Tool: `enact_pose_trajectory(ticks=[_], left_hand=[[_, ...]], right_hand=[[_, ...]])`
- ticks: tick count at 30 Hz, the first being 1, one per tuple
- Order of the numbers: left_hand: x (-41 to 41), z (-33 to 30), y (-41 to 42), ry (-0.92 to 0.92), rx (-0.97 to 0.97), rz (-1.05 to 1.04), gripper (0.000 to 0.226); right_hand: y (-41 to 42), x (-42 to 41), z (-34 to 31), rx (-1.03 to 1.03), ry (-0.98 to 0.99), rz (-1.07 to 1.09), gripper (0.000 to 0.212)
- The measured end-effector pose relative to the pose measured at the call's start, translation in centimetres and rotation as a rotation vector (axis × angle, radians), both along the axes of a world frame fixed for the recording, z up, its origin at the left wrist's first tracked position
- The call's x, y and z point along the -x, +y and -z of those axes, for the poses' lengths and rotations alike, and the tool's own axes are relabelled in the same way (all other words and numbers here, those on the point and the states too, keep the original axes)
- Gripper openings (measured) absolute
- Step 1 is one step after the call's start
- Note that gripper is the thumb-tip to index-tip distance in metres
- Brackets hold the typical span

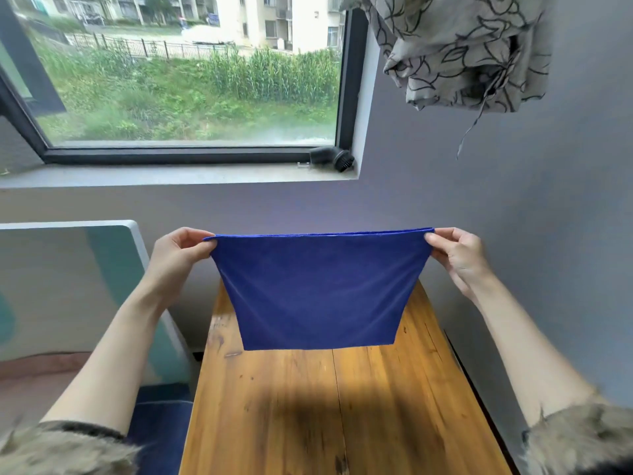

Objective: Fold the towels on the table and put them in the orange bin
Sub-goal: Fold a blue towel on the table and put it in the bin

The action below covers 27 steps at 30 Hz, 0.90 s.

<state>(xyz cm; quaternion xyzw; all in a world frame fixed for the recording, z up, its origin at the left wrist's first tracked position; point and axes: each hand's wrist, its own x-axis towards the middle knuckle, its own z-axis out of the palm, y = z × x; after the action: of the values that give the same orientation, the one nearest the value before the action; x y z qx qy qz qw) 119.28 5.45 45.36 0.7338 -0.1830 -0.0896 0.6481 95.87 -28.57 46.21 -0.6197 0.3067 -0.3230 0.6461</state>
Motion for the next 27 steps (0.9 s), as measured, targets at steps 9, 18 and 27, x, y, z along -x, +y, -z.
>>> enact_pose_trajectory(ticks=[9,18,27], left_hand=[[1.4,-0.6,-0.3,-0.052,-0.103,-0.008,0.02],[-0.8,0.4,-3.4,-0.038,-0.211,-0.115,0.015],[-3.6,2.3,-5.8,-0.049,-0.108,-0.138,0.012]], right_hand=[[-1.1,-0.1,-0.4,0.089,0.104,-0.111,0.018],[-2.2,-3.9,0.7,0.172,0.237,0.025,0.012],[-4.0,-8.5,2.6,0.17,0.177,0.14,0.016]])
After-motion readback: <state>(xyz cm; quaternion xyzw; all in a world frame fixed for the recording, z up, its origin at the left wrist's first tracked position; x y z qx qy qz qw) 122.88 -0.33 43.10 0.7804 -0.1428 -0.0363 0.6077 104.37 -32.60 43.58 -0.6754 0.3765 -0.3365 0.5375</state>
